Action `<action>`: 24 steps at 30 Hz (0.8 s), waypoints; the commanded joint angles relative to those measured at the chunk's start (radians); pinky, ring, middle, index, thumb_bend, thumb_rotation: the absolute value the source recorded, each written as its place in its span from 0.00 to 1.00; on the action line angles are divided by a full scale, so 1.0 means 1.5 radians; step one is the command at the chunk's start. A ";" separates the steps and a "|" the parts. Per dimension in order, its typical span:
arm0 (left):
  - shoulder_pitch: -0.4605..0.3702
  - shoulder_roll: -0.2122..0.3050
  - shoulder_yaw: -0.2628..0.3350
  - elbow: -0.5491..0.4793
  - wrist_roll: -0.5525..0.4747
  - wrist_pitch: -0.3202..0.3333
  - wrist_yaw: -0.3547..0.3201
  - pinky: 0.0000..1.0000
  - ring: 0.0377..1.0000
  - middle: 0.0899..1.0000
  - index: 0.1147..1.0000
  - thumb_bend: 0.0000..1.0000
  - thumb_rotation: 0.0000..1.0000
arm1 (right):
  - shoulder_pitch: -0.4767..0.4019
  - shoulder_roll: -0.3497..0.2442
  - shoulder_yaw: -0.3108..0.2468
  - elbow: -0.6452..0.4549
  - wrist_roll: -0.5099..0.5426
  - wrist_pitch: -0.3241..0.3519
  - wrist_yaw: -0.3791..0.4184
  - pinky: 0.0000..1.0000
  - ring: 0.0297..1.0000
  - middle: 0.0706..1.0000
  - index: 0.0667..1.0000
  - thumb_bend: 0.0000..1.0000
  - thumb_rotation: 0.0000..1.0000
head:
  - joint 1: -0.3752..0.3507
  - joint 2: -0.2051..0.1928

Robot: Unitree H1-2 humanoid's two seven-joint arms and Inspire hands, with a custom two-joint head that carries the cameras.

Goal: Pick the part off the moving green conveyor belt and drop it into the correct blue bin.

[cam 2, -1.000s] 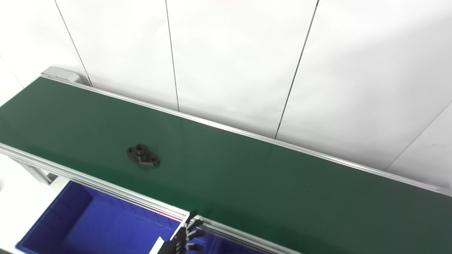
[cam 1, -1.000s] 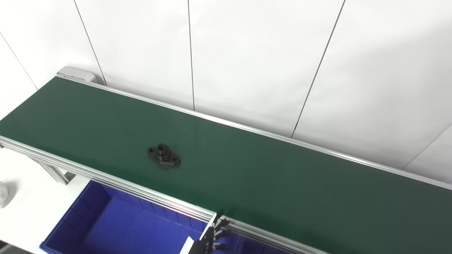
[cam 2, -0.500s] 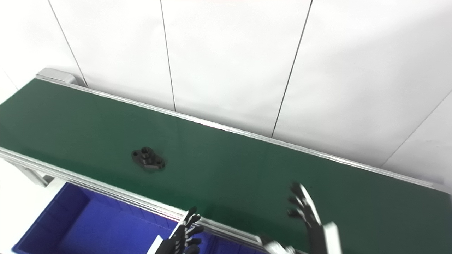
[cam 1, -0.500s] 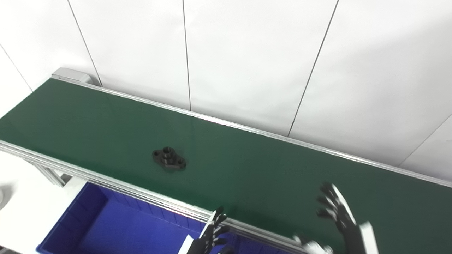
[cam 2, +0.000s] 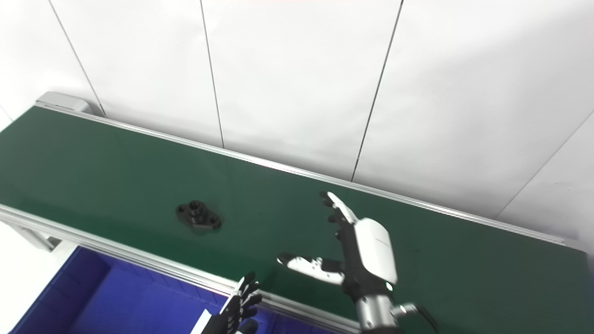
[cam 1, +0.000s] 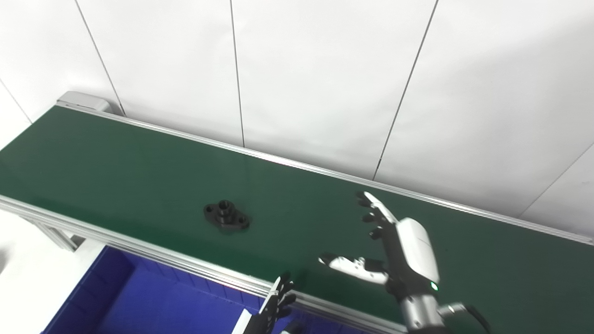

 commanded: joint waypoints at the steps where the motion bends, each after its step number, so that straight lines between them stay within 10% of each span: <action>1: 0.000 -0.009 -0.011 -0.019 0.008 -0.008 -0.002 0.87 0.91 0.98 1.00 0.67 0.92 | -0.045 0.020 0.011 0.023 -0.017 0.007 -0.021 0.58 0.73 0.82 0.86 0.94 0.57 | 0.001 0.001; 24: 0.011 -0.033 -0.044 -0.015 0.003 -0.027 0.007 0.90 0.91 0.97 1.00 0.61 0.90 | -0.227 0.069 0.146 0.296 -0.112 0.041 -0.059 0.51 0.65 0.77 0.83 0.93 0.63 | 0.037 0.011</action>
